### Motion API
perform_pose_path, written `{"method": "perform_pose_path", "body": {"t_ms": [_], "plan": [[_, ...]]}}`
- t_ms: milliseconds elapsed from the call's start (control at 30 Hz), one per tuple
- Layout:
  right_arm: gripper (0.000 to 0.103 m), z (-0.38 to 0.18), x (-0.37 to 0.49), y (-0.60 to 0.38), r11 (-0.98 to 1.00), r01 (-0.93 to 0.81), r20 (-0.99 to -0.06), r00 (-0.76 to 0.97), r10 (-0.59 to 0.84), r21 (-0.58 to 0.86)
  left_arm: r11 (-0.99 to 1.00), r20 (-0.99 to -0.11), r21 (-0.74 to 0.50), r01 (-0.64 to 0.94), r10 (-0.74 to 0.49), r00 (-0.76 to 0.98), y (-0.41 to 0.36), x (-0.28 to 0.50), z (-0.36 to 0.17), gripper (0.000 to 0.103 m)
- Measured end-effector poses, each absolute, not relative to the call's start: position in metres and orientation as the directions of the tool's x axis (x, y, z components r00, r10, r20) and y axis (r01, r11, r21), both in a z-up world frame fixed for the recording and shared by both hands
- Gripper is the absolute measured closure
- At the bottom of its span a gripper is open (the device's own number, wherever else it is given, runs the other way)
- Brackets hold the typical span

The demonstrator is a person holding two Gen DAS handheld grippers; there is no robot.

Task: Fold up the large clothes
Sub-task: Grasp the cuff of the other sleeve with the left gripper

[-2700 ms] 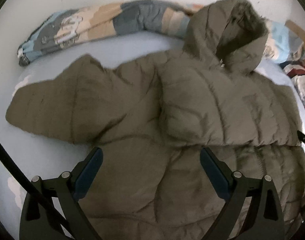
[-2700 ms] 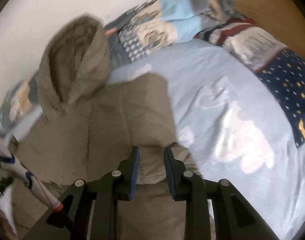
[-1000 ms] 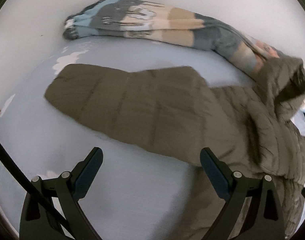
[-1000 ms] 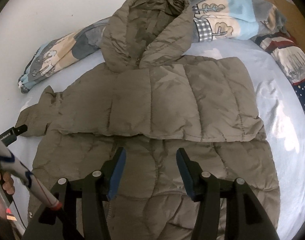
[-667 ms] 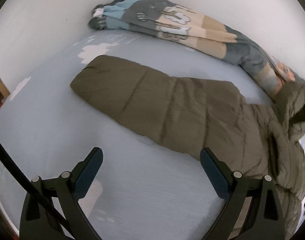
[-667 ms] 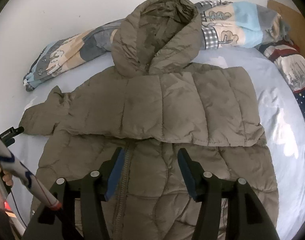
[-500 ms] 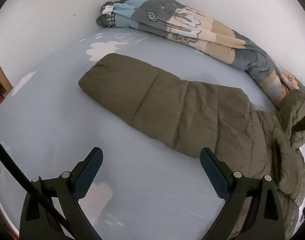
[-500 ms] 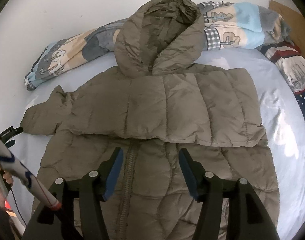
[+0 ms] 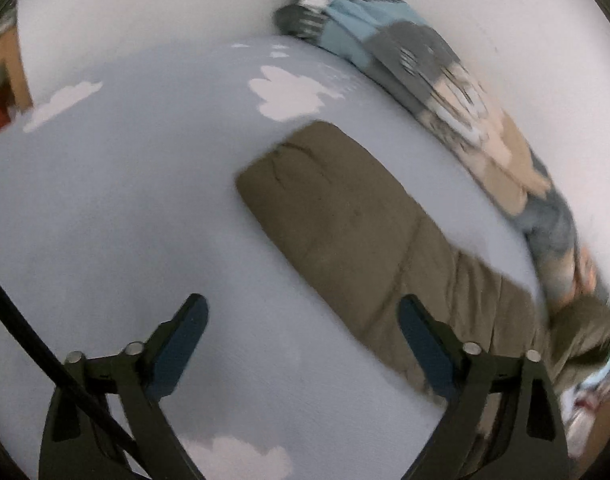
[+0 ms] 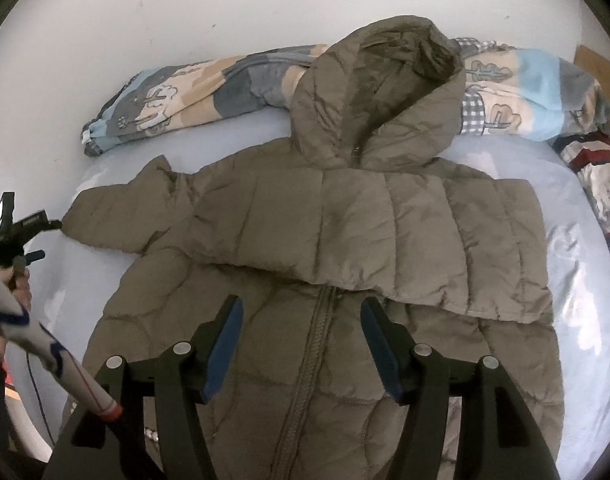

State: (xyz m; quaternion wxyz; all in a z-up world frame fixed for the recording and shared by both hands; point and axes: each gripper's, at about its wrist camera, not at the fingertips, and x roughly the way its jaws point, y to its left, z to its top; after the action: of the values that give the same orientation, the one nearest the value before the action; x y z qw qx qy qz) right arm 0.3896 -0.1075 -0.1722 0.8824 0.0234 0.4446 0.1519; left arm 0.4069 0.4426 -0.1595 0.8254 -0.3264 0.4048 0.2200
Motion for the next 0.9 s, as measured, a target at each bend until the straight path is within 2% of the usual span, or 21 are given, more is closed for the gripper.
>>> {"method": "perform_pose_path", "body": {"t_ms": [167,233,300,367,533,600,667,733,767,800,900], "plan": [[0.037,-0.163,0.377,-0.084,0.929,-0.329,-0.743,0.578,0.339,0.168,0.643,-0.795,-0.455,-0.616,0.018,0.607,0.474,0.425,-0.182,0.025],[0.037,-0.162,0.374,-0.075,0.923,-0.349,-0.741,0.576,0.345,0.159,0.634,-0.790,-0.468,-0.616,0.012,0.613,0.482,0.433,-0.188,0.026],[0.037,-0.166,0.373,-0.069,0.920,-0.358,-0.748,0.566,0.347,0.156,0.628,-0.778,-0.484,-0.610,0.010,0.628,0.490,0.442,-0.195,0.035],[0.037,-0.170,0.373,-0.068,0.920,-0.357,-0.754,0.556,0.350,0.163,0.607,-0.769,-0.509,-0.610,-0.002,0.639,0.499,0.447,-0.203,0.037],[0.037,-0.184,0.379,-0.075,0.929,-0.331,-0.775,0.540,0.328,0.163,0.540,-0.735,-0.577,-0.612,-0.017,0.678,0.513,0.456,-0.222,0.037],[0.037,-0.188,0.381,-0.080,0.932,-0.319,-0.780,0.535,0.326,0.171,0.521,-0.720,-0.592,-0.615,0.001,0.694,0.511,0.460,-0.223,0.028],[0.037,-0.191,0.383,-0.084,0.937,-0.304,-0.783,0.534,0.319,0.174,0.534,-0.730,-0.561,-0.633,0.042,0.682,0.504,0.463,-0.220,0.029],[0.037,-0.192,0.385,-0.087,0.943,-0.287,-0.786,0.538,0.305,0.169,0.574,-0.749,-0.499,-0.649,0.091,0.656,0.495,0.468,-0.215,0.054],[0.037,-0.193,0.385,-0.088,0.946,-0.278,-0.787,0.540,0.298,0.167,0.593,-0.751,-0.485,-0.643,0.096,0.654,0.492,0.469,-0.212,0.071],[0.037,-0.193,0.386,-0.090,0.948,-0.269,-0.788,0.540,0.295,0.170,0.596,-0.742,-0.498,-0.629,0.082,0.666,0.490,0.469,-0.210,0.079],[0.037,-0.192,0.387,-0.094,0.953,-0.250,-0.791,0.542,0.284,0.171,0.610,-0.730,-0.496,-0.619,0.093,0.677,0.485,0.466,-0.199,0.080]]}}
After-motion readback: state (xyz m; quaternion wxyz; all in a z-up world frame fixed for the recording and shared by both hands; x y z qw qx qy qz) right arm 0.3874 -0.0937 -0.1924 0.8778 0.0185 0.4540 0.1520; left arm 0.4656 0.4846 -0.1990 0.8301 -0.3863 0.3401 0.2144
